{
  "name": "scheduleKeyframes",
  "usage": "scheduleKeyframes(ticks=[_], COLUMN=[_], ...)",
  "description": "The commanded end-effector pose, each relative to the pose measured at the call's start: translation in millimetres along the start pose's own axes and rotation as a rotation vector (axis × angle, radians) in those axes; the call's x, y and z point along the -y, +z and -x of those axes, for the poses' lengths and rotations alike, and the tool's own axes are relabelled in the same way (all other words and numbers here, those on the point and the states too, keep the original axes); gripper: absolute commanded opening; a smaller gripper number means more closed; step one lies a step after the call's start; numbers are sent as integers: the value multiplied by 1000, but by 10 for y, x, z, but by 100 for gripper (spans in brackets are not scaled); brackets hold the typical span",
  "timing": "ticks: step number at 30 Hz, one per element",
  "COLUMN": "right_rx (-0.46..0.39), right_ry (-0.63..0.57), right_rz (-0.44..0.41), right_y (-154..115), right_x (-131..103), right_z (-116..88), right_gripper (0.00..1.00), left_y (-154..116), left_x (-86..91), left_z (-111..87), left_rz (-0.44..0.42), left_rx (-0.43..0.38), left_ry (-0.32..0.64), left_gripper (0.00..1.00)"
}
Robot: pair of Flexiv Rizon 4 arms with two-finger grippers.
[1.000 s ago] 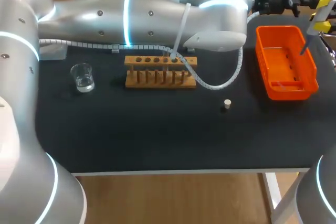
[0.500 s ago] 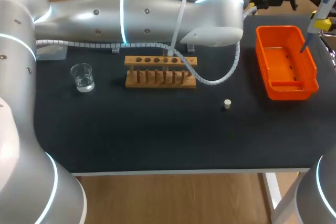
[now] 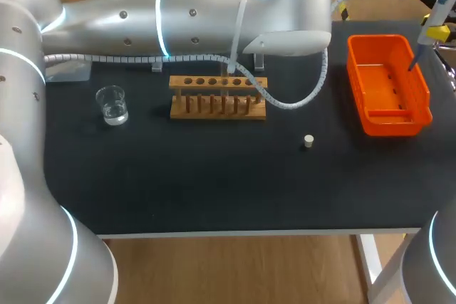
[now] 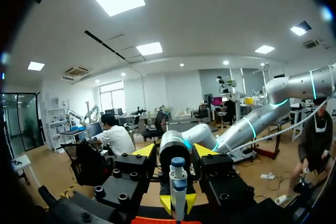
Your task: Invert the test tube, pick up the pipette, mount the tip to pipette, aspirate from beaker and dispense into the tube, eject the tip, return the pipette, and cap with the stopper.
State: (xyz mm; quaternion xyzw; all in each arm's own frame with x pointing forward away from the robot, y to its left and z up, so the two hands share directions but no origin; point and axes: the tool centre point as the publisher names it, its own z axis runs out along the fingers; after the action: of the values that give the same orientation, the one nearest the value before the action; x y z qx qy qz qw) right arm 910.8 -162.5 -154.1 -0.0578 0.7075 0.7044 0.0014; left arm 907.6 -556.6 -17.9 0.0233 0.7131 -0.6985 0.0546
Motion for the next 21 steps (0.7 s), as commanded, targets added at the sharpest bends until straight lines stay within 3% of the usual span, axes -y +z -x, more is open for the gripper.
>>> scheduleKeyframes(ticks=[1, 9, 21], right_rx=[-1, -1, -1], right_ry=[0, 0, 0], right_rz=[-2, -2, -2], right_y=[-6, -6, -6], right_x=[-6, -6, -6], right_z=[1, 1, 1], right_gripper=[0, 0, 0], left_y=[-141, -466, -952], left_x=[88, 182, 207], left_z=[-47, -61, -290], left_rz=[31, 74, 128], left_rx=[11, -33, 11], left_ry=[-5, -83, -114], left_gripper=[100, 100, 100])
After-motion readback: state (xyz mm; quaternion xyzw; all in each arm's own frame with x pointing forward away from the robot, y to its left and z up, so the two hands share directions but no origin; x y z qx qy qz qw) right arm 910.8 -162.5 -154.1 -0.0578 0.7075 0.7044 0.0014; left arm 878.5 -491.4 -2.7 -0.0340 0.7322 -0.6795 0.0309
